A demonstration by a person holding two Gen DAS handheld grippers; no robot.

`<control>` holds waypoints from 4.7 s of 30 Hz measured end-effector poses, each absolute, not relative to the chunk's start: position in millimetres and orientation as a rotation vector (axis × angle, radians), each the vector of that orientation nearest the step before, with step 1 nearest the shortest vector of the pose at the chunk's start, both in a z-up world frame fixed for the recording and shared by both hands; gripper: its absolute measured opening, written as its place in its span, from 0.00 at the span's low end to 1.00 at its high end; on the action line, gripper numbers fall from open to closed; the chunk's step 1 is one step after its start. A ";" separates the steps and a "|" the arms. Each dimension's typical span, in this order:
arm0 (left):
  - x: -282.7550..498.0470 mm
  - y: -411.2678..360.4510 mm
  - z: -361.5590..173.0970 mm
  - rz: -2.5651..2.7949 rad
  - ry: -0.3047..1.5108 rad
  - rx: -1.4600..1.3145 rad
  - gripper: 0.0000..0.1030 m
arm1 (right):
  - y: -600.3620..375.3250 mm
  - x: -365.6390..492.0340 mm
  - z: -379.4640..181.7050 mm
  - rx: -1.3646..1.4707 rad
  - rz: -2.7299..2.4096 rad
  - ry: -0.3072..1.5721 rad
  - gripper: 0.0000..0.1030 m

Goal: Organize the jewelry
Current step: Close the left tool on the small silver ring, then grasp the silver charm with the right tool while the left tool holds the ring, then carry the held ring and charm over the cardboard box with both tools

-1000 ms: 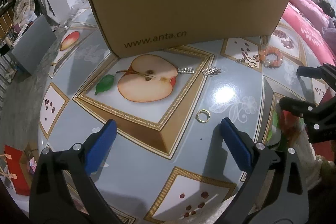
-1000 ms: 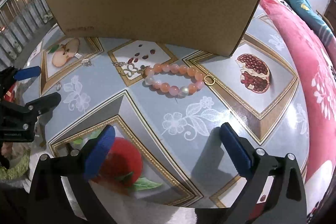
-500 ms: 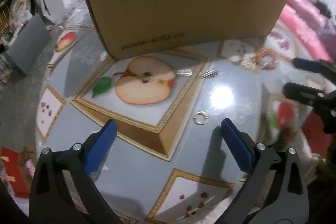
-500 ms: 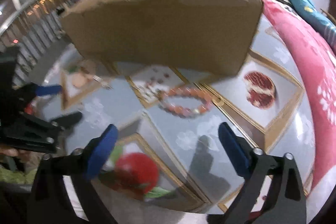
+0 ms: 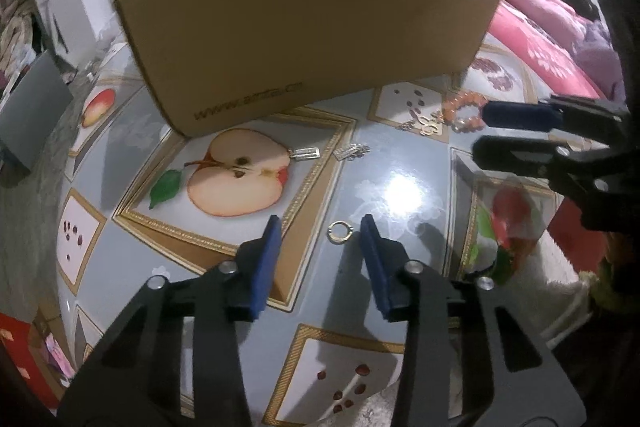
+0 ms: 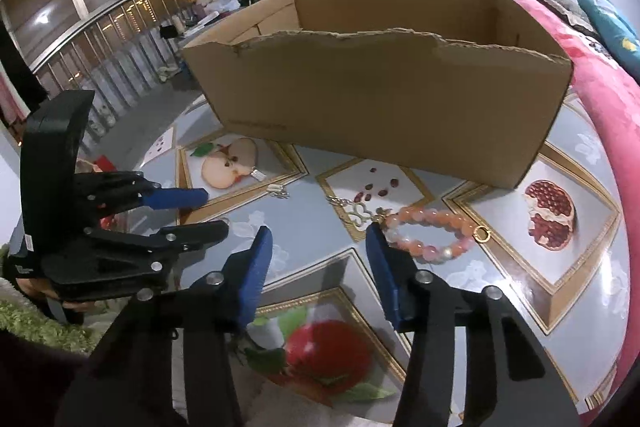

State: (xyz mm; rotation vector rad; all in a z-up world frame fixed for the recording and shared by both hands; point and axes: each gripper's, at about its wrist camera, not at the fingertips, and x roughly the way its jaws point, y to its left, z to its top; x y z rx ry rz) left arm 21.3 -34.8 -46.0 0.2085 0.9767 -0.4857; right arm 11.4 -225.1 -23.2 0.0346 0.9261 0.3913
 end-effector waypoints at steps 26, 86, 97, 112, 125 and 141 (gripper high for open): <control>24.4 -28.8 -39.5 -0.466 0.931 0.164 0.10 | -196.6 32.2 -32.1 0.018 0.455 0.923 0.30; 12.2 -3.0 -14.3 -0.453 0.866 0.084 0.10 | -159.1 54.3 -50.6 -0.197 0.569 0.958 0.15; 16.5 0.3 -21.3 -0.454 0.882 0.067 0.10 | -150.9 54.8 -49.8 -0.263 0.555 0.967 0.16; 12.2 6.8 -13.6 -0.449 0.851 0.055 0.10 | -182.6 60.1 -32.2 0.016 0.553 0.983 0.03; 10.0 6.0 69.2 -0.514 0.645 0.041 0.10 | -218.8 51.7 67.9 0.138 0.604 0.747 0.03; 136.8 -67.3 83.8 -0.626 0.697 0.054 0.10 | -255.3 169.3 63.2 0.238 0.477 0.917 0.03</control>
